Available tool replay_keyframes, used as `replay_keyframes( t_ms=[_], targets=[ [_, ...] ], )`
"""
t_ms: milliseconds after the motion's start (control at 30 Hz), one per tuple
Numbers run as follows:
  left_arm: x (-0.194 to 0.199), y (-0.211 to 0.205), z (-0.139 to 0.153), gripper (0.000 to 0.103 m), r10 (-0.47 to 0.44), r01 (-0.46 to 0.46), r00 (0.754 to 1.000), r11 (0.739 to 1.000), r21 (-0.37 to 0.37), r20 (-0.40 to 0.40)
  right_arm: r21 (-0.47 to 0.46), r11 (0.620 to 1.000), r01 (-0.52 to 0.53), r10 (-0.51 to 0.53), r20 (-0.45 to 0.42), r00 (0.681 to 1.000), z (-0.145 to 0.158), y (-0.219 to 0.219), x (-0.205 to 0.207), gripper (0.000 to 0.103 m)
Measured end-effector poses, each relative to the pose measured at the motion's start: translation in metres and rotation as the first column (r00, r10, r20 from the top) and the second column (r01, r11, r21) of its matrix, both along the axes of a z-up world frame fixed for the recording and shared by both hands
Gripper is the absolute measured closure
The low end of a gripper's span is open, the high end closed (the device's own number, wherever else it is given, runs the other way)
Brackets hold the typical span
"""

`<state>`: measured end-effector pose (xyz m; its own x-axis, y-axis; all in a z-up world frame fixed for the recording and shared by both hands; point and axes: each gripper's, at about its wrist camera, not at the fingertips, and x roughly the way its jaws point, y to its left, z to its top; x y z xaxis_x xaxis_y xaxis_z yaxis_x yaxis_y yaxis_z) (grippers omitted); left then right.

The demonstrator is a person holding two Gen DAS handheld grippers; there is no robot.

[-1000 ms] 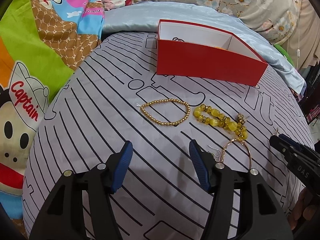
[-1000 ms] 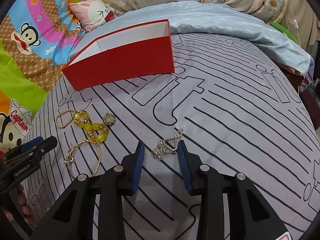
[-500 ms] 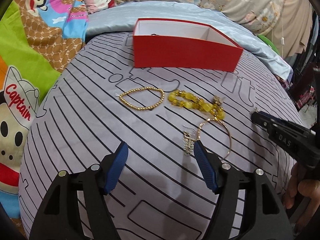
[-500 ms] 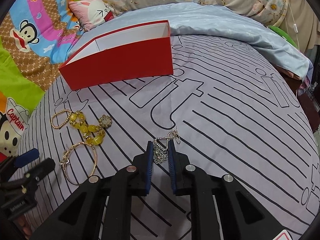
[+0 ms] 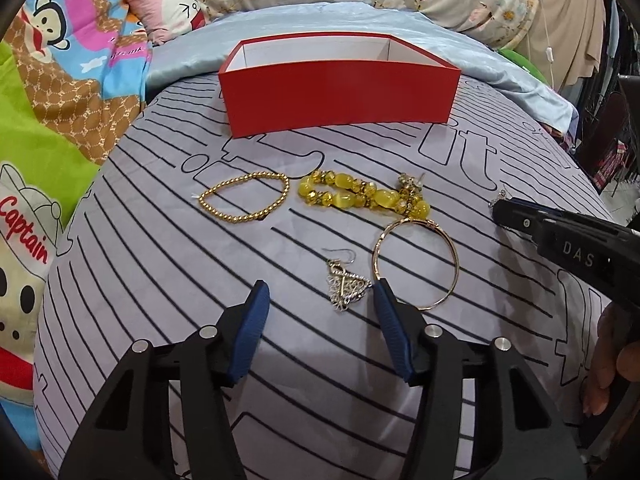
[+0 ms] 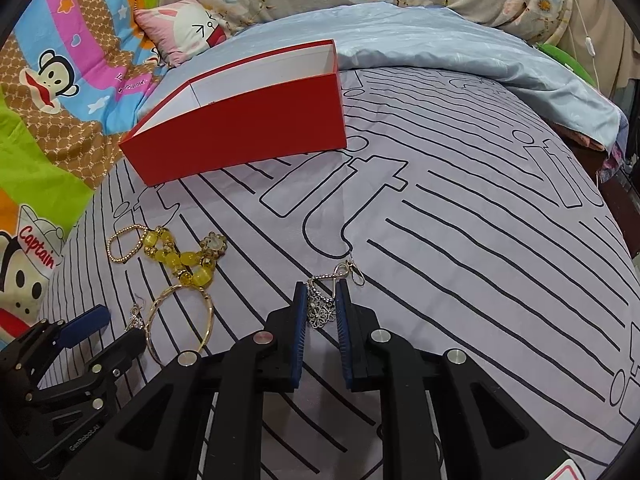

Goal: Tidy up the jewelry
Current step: 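Close the right tool on the silver charm while the left tool grasps the silver earring, then carry both silver pieces over the red box and open both tools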

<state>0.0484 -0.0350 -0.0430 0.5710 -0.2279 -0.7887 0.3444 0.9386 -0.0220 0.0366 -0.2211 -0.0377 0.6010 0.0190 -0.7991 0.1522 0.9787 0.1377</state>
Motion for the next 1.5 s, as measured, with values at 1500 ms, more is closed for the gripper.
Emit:
replay_keyframes(
  t_ms=[1500],
  targets=[
    [0.019, 0.03, 0.066, 0.091, 0.038, -0.034, 0.999, 0.986, -0.161, 0.022, 0.059, 0.997, -0.044, 0.034, 0.166, 0.986, 0.071, 0.0, -0.006, 0.101]
  ],
)
